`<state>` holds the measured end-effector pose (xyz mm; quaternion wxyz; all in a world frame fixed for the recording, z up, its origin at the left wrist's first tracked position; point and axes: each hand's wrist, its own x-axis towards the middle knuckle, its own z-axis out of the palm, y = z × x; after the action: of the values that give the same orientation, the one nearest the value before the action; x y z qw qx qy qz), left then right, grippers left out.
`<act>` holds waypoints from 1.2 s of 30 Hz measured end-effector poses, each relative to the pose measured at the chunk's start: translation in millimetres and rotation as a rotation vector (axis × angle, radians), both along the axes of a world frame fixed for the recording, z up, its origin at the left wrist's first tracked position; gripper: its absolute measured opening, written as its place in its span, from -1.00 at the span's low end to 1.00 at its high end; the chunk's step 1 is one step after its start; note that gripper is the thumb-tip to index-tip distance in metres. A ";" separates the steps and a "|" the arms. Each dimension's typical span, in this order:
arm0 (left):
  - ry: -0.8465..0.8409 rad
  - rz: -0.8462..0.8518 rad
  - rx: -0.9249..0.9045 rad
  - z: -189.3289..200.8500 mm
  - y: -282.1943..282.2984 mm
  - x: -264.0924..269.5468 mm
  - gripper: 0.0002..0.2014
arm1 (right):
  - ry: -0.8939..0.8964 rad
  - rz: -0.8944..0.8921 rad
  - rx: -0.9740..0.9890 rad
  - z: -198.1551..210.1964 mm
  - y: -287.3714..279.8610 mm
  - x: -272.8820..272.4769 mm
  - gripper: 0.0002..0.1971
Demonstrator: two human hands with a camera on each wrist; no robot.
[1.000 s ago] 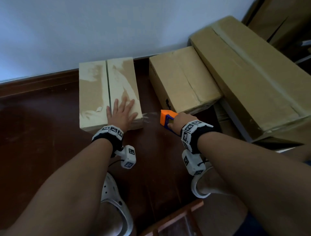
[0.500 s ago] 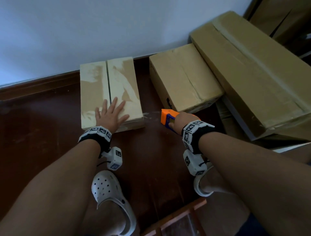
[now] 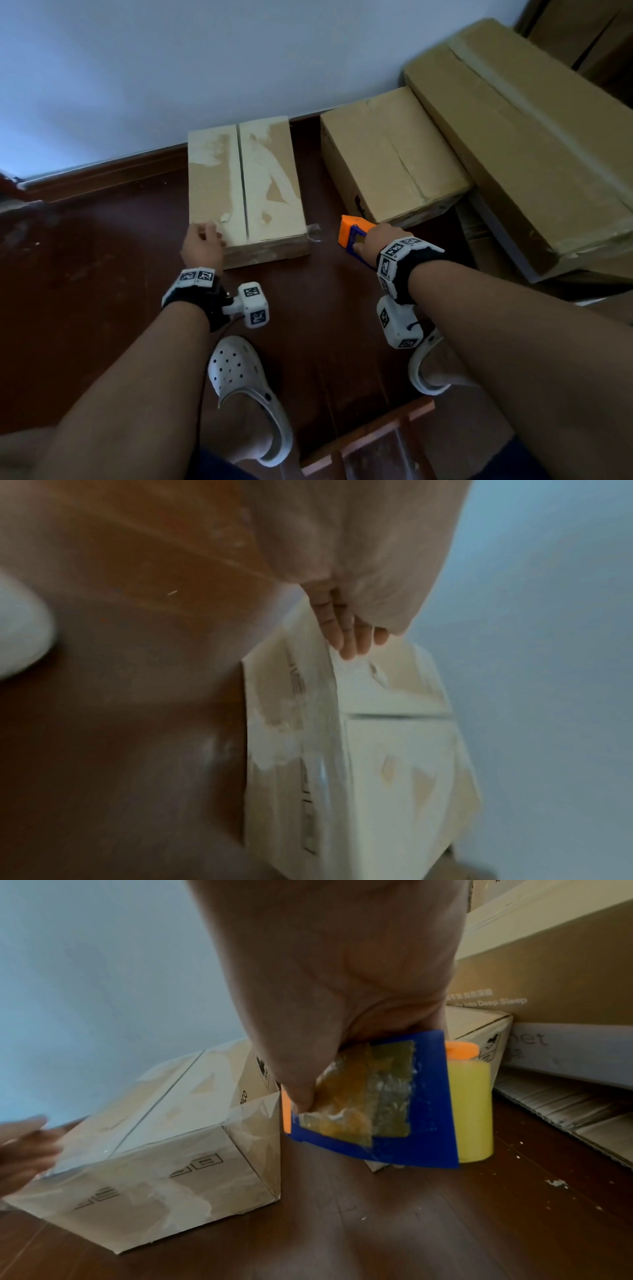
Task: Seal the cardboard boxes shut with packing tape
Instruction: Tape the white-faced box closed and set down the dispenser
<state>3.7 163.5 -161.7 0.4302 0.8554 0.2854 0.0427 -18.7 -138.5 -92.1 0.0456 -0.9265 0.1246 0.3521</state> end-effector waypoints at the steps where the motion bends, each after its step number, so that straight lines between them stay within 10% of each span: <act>1: 0.074 0.152 -0.194 0.2 -1.5 -11.1 -0.63 | -0.002 -0.013 0.008 0.2 1.8 -1.2 -0.55; 6: 0.387 0.296 -0.851 9.4 -31.4 -24.1 -0.45 | -0.037 -0.037 0.021 7.1 6.6 -7.1 -0.55; 12: 0.489 0.034 -0.719 37.4 -58.1 -4.9 -0.57 | -0.032 -0.031 0.007 7.0 3.0 -3.7 -0.56; 16: 0.488 -0.256 -0.265 14.4 -46.9 2.9 -0.63 | -0.023 -0.011 -0.035 4.3 -4.3 2.3 -0.58; 19: 0.570 -0.247 -0.237 14.8 -33.2 9.8 -0.83 | -0.085 -0.024 -0.053 3.9 -7.5 3.8 -0.56; 21: 0.525 -0.175 -0.134 10.5 -27.1 10.8 -0.61 | -0.123 -0.016 -0.056 4.3 -7.6 5.2 -0.55; 24: 0.241 0.242 0.071 17.1 -35.7 9.1 -0.50 | -0.136 -0.012 -0.056 4.1 -7.9 9.4 -0.55; 27: -0.022 -0.293 0.276 27.2 -65.4 12.4 -0.72 | -0.116 -0.008 -0.060 2.4 -10.4 11.8 -0.57; 31: 0.146 -1.170 0.579 18.8 -89.8 23.9 -0.64 | -0.100 -0.043 -0.044 -0.4 -13.2 11.0 -0.62; 36: 0.152 -1.206 0.726 0.2 -70.9 33.7 -0.52 | -0.071 -0.055 -0.056 0.9 -17.3 14.3 -0.64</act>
<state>37.4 92.6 -161.6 0.0455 0.9543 -0.2413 -0.1705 -4.5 -155.8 -91.2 0.0337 -0.9355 0.1582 0.3142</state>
